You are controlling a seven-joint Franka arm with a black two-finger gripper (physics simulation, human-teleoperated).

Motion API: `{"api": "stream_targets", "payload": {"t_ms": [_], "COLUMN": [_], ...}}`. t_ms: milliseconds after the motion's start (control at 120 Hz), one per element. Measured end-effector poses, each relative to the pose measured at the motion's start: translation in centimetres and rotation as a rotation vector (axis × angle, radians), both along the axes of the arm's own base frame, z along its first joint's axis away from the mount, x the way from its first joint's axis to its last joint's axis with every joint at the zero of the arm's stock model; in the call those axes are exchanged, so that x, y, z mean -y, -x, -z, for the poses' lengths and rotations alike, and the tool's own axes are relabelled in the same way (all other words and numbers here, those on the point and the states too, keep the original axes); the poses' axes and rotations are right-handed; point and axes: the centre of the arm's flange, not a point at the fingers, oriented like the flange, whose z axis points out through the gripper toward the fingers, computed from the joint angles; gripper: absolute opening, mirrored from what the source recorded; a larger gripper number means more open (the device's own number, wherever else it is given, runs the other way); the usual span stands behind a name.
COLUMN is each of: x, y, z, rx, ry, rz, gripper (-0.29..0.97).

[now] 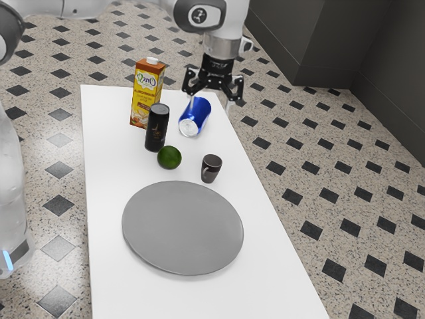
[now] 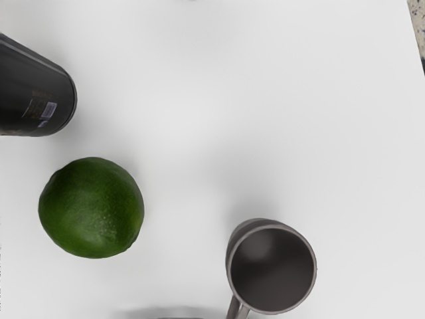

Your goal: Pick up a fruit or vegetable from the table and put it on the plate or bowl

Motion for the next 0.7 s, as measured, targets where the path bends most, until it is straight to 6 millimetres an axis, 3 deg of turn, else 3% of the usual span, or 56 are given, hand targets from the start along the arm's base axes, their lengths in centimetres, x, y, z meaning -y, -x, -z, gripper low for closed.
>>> {"api": "stream_targets", "payload": {"t_ms": [133,233,517,700], "x": [-2.3,-3.7,-3.2,-3.6], "y": [-0.1,-0.3,-0.7,-0.5], "z": [0.7,2.3,5.6,7.9], "rx": [-0.018,-0.051,-0.093,-0.115], "ry": [-0.027,-0.033,0.019,-0.045], "rz": [-0.077,-0.162,-0.394,-0.507], "gripper": [0.68,0.68,0.68,0.68]}}
